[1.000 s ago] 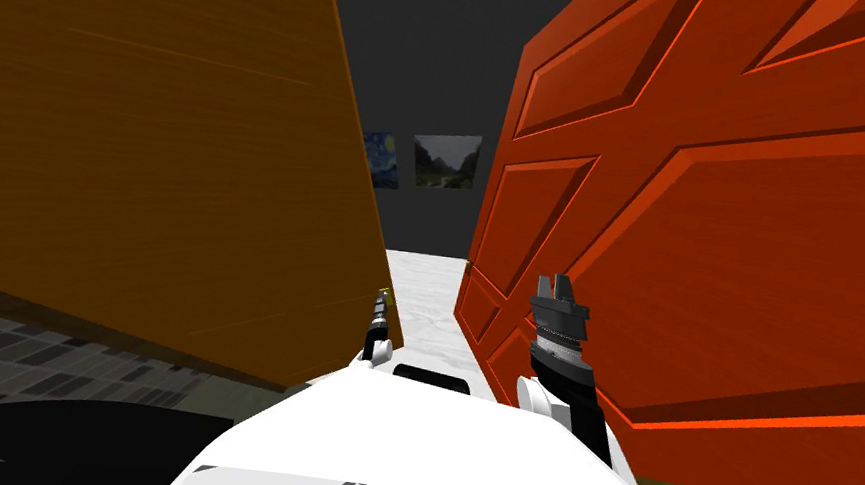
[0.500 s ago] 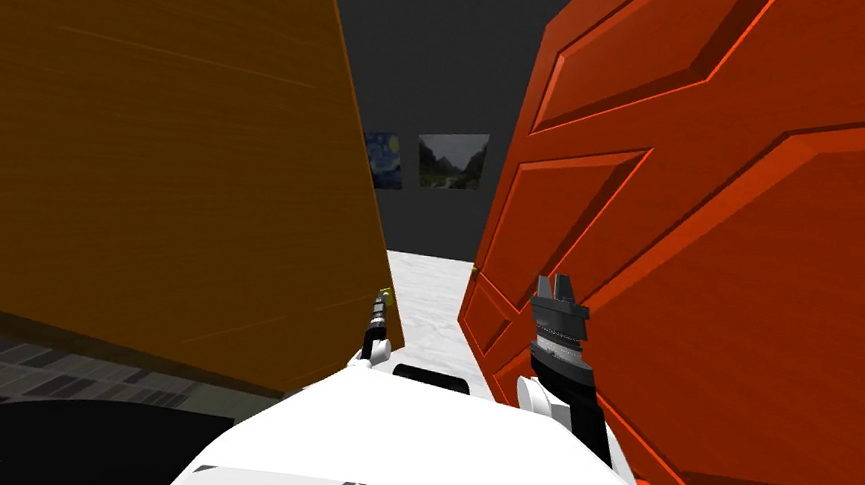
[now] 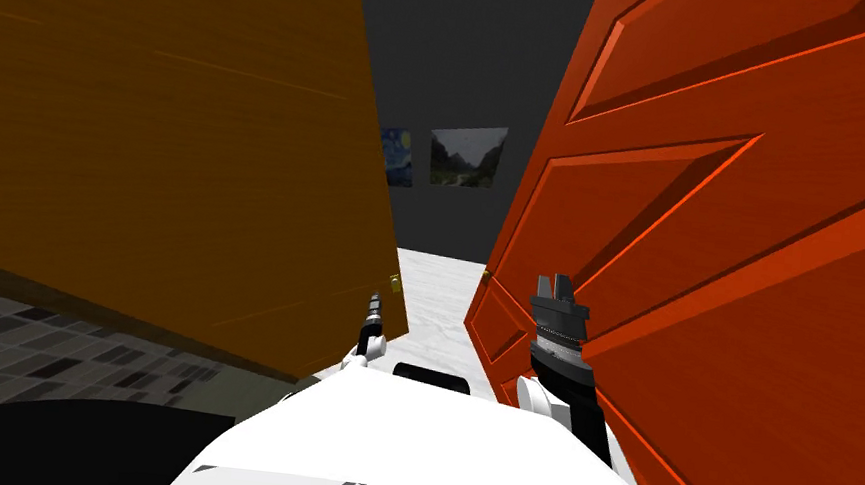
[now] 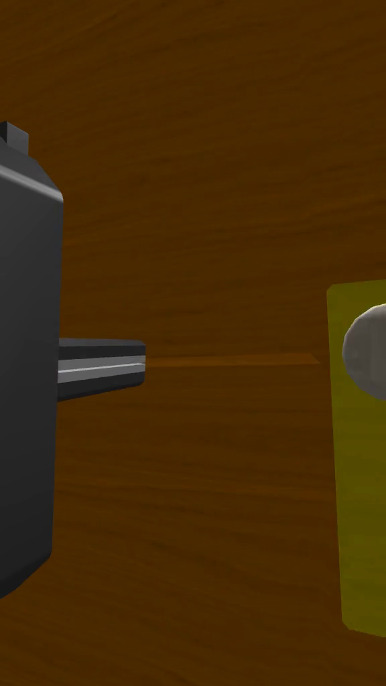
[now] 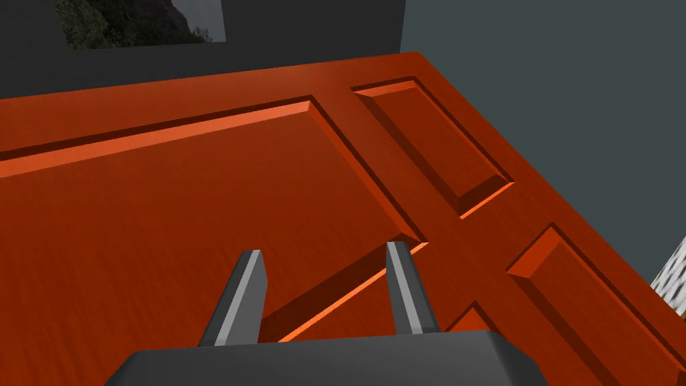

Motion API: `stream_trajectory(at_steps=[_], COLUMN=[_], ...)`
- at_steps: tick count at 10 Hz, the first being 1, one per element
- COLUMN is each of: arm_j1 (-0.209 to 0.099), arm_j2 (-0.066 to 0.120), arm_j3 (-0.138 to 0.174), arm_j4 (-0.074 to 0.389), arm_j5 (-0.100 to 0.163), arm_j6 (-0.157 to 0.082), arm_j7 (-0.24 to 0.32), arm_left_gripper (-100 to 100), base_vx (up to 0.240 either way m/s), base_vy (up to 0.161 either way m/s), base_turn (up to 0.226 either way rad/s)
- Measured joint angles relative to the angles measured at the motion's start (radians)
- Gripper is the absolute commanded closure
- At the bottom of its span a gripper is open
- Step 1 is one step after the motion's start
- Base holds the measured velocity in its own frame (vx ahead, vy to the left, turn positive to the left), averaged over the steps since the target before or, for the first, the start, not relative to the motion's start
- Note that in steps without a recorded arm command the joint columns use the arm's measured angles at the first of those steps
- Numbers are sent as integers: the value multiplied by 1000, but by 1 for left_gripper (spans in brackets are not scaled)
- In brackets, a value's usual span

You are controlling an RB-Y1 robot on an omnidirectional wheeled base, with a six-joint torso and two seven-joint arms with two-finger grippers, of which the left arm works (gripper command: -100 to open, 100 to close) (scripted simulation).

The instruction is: Push the door open

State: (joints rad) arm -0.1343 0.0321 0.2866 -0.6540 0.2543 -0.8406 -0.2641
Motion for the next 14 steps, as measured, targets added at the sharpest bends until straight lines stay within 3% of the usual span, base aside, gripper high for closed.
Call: stream_trajectory(at_steps=[2, 3, 5, 8, 11, 14], arm_j1=[-3, -2, 1, -7, -3, -12], arm_j2=[3, -5, -38, -70, -59, -30], arm_j3=[4, 6, 10, 14, 14, 17], arm_j4=[-4, -11, -25, -23, -32, -12], arm_j5=[7, 12, 20, 27, 27, 29], arm_j6=[4, 9, 19, 23, 27, 17], arm_j7=[-4, -7, -13, -16, -19, -19], arm_left_gripper=[-100, -100, -100, -100, -100, -100], base_vx=[-190, -186, -89, 7, 16, 105], base_vy=[-73, -130, -178, -179, 131, 180], base_turn=[83, 58, 6, -11, 28, 10])
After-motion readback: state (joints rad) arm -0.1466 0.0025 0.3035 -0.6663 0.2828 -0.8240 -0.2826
